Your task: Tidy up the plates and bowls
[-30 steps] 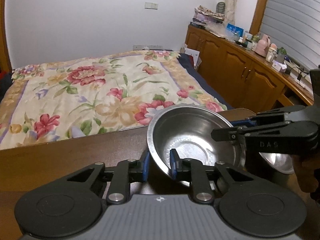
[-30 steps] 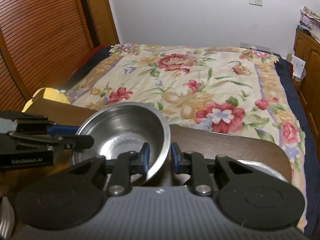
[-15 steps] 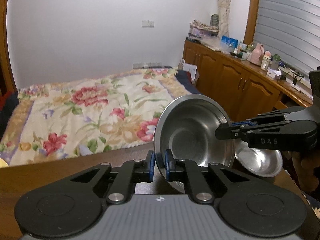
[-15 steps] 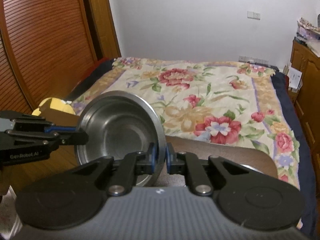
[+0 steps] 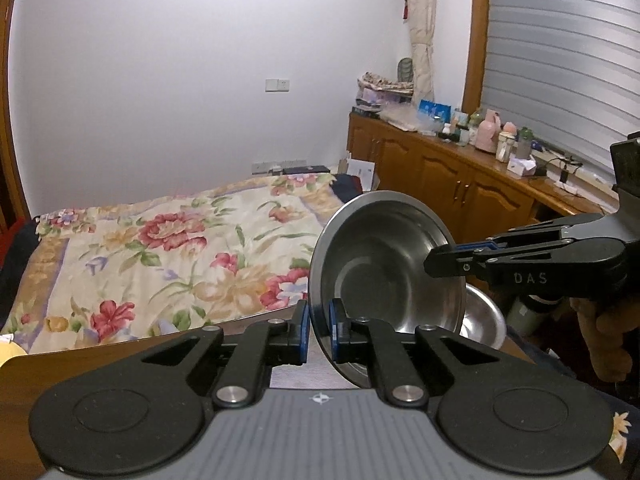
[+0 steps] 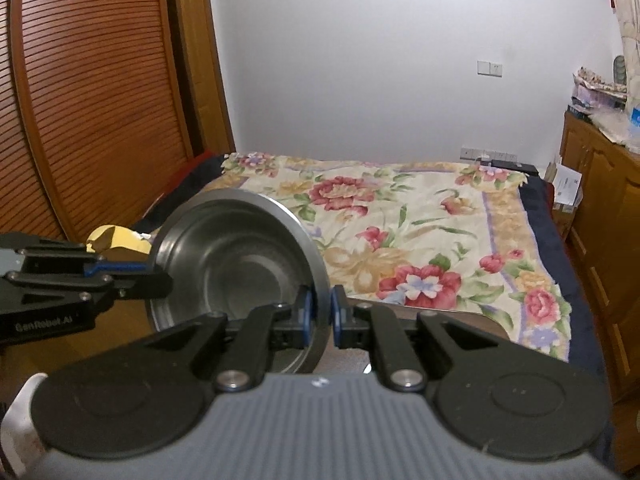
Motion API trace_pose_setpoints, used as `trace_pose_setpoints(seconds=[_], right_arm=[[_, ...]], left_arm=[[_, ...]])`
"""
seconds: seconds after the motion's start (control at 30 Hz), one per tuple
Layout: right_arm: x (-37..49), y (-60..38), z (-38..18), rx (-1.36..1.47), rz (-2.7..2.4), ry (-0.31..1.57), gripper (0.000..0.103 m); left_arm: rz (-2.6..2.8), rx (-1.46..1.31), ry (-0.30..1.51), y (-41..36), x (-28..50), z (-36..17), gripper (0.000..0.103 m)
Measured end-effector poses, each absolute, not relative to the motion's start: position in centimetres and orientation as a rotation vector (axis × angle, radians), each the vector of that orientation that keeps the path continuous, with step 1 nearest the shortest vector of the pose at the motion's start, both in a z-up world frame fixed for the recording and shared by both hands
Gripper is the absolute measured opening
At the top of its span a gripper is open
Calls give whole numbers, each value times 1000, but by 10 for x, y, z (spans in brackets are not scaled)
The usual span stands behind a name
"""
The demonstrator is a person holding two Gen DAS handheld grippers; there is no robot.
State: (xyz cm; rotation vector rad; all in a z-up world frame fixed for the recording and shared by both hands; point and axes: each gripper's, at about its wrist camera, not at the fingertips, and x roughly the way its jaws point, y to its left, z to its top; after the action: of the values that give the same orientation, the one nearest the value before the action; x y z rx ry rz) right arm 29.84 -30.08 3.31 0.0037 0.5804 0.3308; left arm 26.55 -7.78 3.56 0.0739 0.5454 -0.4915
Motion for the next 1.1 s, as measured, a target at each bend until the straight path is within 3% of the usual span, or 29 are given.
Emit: trace_pose_setpoints(seconds=[1.1], right_arm=[[189, -295, 12, -56, 366, 642, 12]], left_arm=[[-547, 80, 619, -67, 144, 10, 10]])
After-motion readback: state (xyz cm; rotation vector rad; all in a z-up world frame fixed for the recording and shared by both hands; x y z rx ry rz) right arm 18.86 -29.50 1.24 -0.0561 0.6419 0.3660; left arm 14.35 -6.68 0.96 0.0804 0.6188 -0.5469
